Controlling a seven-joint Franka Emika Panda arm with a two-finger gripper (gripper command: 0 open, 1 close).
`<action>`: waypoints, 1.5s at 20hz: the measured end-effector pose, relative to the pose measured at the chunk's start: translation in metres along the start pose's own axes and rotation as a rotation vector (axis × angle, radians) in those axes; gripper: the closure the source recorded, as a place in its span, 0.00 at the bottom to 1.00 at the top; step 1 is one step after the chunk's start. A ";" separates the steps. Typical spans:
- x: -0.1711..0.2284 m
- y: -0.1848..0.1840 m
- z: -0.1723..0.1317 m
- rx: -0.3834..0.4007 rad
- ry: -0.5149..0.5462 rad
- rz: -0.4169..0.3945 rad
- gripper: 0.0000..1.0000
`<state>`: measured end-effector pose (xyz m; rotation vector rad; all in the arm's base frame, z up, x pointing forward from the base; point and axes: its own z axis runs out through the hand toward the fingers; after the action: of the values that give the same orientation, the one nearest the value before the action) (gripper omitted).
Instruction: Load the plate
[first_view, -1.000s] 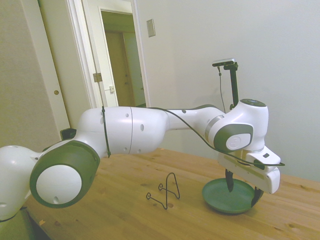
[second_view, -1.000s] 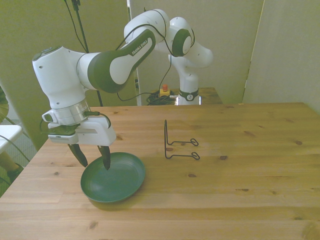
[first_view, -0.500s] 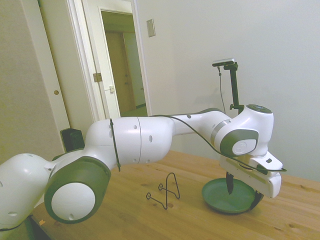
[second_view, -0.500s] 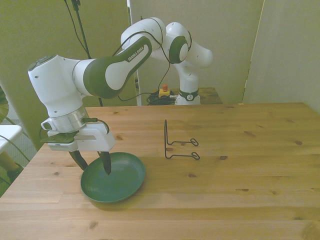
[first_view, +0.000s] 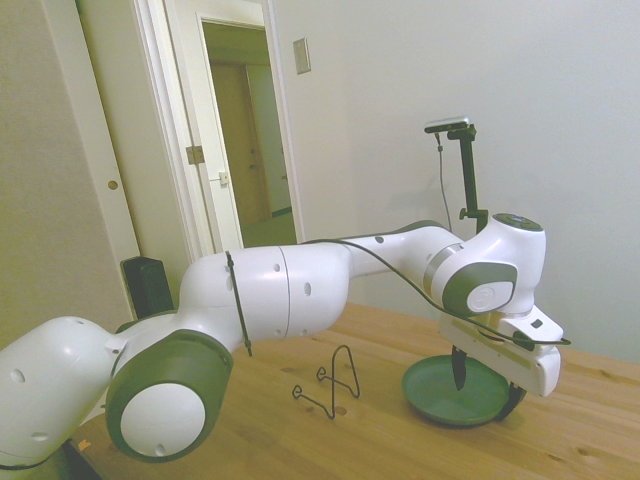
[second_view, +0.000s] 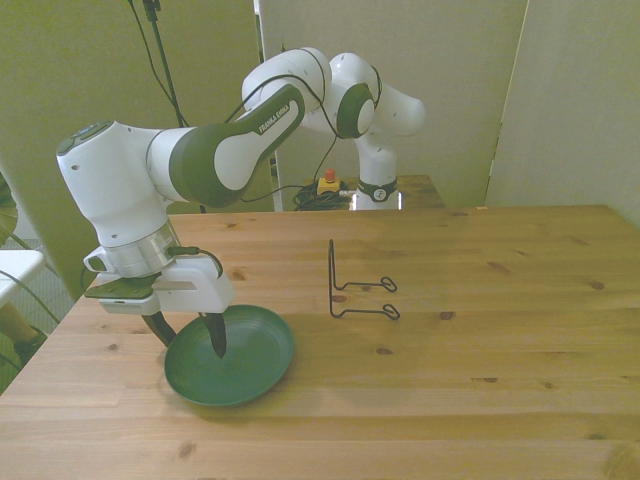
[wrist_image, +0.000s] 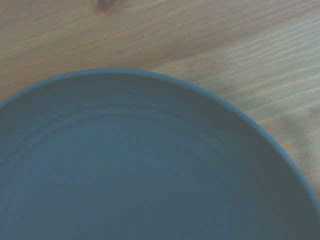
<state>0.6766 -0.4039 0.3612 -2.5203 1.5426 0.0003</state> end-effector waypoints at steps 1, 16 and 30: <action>0.000 0.000 0.000 -0.001 -0.001 -0.001 1.00; -0.001 0.001 0.004 -0.013 -0.022 -0.001 1.00; -0.003 -0.001 -0.011 -0.003 -0.006 -0.016 1.00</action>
<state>0.6754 -0.4026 0.3725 -2.5325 1.5215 0.0075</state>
